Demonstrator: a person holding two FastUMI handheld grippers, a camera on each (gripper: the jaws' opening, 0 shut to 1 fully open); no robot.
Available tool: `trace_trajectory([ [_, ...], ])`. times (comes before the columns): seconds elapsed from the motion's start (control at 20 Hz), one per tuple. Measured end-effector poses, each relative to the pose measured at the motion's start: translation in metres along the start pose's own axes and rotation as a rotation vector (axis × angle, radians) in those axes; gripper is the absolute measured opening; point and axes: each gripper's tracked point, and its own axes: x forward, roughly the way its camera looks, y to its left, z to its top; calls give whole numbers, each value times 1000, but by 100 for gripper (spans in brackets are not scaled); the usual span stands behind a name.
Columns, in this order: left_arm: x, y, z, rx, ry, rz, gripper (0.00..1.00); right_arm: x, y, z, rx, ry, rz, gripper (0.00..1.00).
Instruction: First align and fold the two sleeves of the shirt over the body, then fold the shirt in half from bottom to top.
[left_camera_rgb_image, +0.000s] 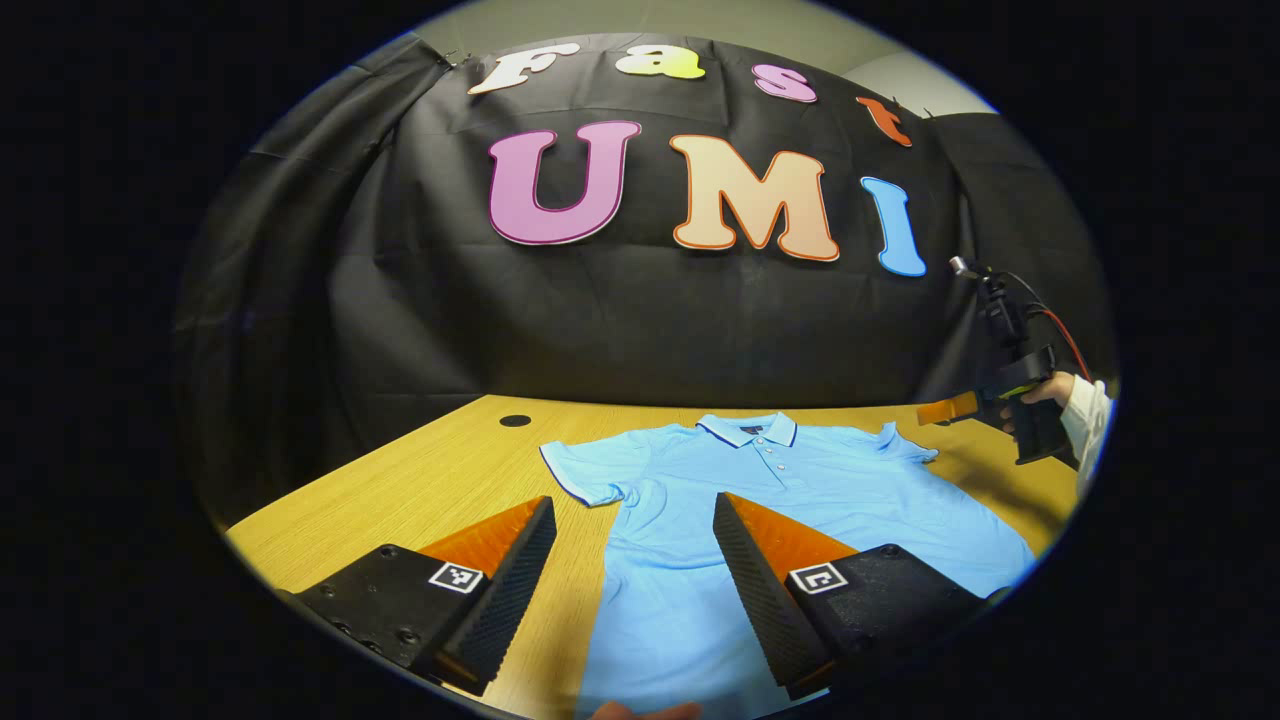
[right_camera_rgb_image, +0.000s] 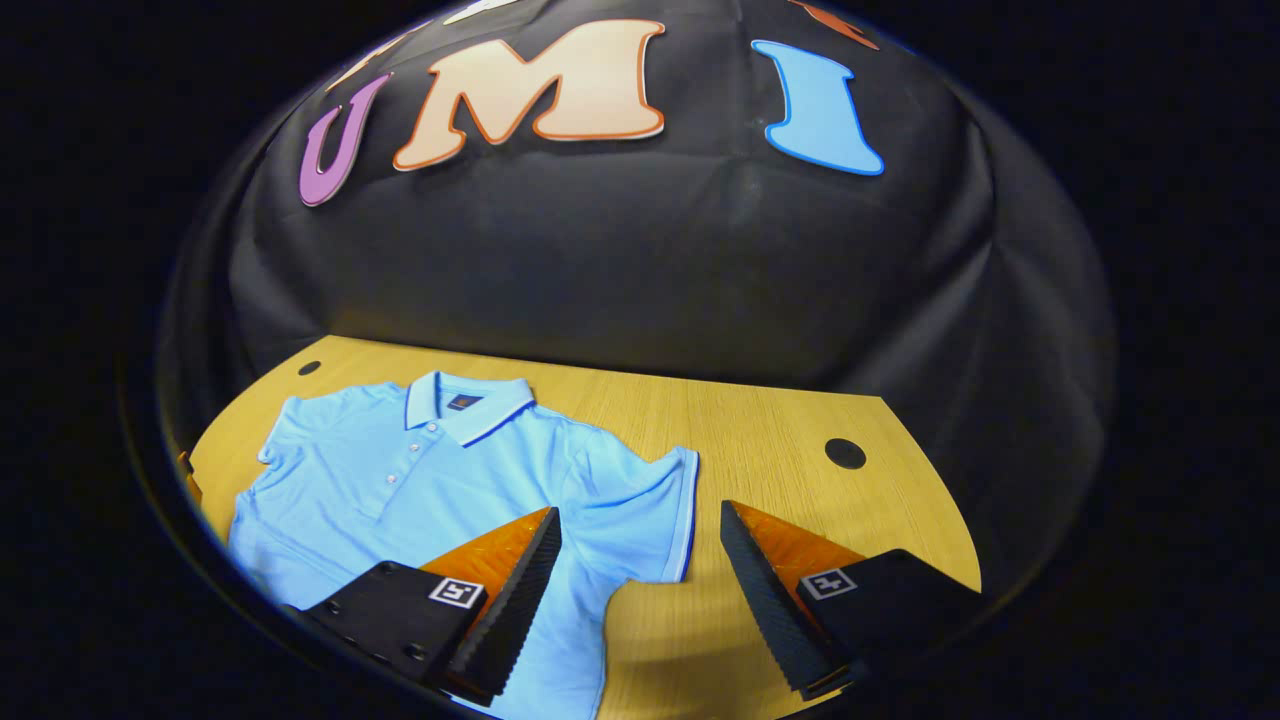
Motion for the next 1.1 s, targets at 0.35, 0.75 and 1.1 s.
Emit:
trace_trajectory([
  [0.35,-1,0,1,4,1,2,95,61,-11,-18,73,112,-19,100],
  [0.75,-1,0,2,1,7,2,94,79,-16,-42,138,195,0,99],
  [1.1,1,-6,0,-15,14,-21,94,77,-5,-41,110,180,49,67],
])
